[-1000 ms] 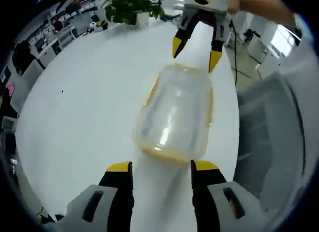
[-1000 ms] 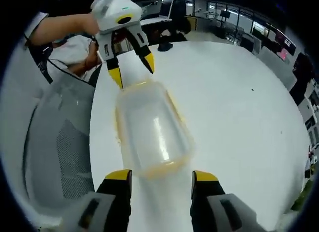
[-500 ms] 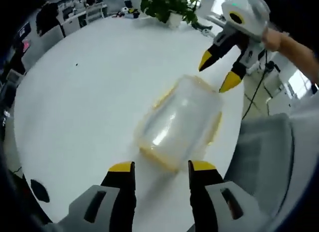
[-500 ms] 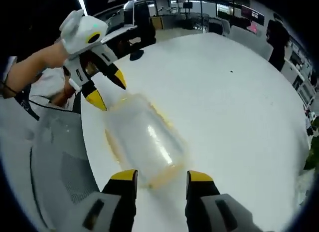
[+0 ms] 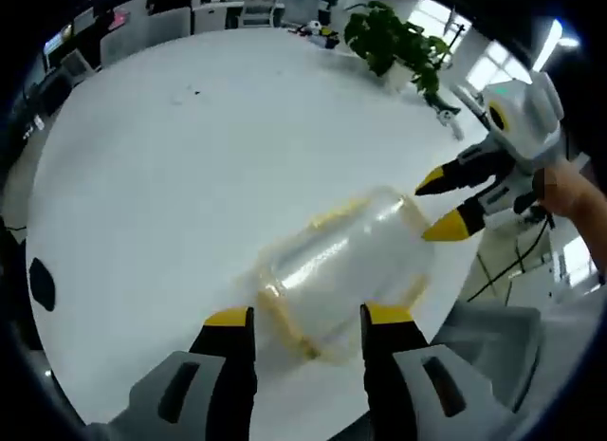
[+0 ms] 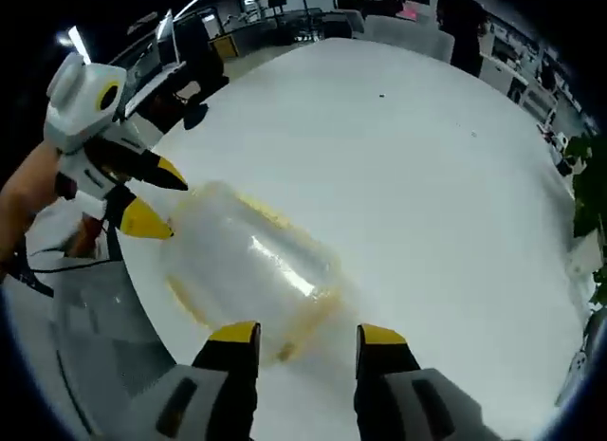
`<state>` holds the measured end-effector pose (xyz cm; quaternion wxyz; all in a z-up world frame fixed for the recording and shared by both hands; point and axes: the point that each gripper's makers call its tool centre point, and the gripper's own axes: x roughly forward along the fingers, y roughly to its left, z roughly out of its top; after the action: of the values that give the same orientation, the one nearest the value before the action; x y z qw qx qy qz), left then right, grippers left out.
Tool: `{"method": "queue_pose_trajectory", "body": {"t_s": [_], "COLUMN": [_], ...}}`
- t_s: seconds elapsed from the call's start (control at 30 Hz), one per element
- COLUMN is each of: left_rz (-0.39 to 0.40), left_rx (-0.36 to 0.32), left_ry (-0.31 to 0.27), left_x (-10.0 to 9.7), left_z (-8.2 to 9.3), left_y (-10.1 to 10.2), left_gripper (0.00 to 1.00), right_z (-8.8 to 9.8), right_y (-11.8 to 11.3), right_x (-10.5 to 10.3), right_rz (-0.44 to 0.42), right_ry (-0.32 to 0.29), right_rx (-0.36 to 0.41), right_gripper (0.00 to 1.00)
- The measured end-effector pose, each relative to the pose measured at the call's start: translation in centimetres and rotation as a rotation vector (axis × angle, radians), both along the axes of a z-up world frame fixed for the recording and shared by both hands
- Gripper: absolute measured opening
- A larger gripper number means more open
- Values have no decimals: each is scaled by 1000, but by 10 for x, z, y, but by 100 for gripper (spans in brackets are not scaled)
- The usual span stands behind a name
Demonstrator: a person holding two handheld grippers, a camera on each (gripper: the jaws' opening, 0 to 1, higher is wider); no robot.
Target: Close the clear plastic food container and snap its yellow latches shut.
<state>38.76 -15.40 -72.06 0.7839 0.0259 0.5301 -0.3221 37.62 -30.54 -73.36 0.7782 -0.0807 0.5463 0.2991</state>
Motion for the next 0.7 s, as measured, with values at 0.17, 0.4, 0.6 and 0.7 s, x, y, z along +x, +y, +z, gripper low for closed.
{"method": "queue_pose_trajectory", "body": {"t_s": [0.17,0.4,0.6,0.7], "left_rz": [85,127,149,159], "left_rx": [-14,-36,-58,-64], "left_ry": [26,68,80,81], "left_x": [2,-4,-7,-6], "left_z": [-4,-17,-22,-22], "left_y": [4,2,-4,-4], "left_gripper": [42,42,42,43], "right_z": [-5,-6,-8,-8], "right_y": [5,12,16,20], "right_x": [-1,4,4,2], "right_rz": [-81,-128,-181,-194], "right_ry": [30,46,85,103], "right_rx": [44,80,118,145], "right_gripper": [40,40,40,36]}}
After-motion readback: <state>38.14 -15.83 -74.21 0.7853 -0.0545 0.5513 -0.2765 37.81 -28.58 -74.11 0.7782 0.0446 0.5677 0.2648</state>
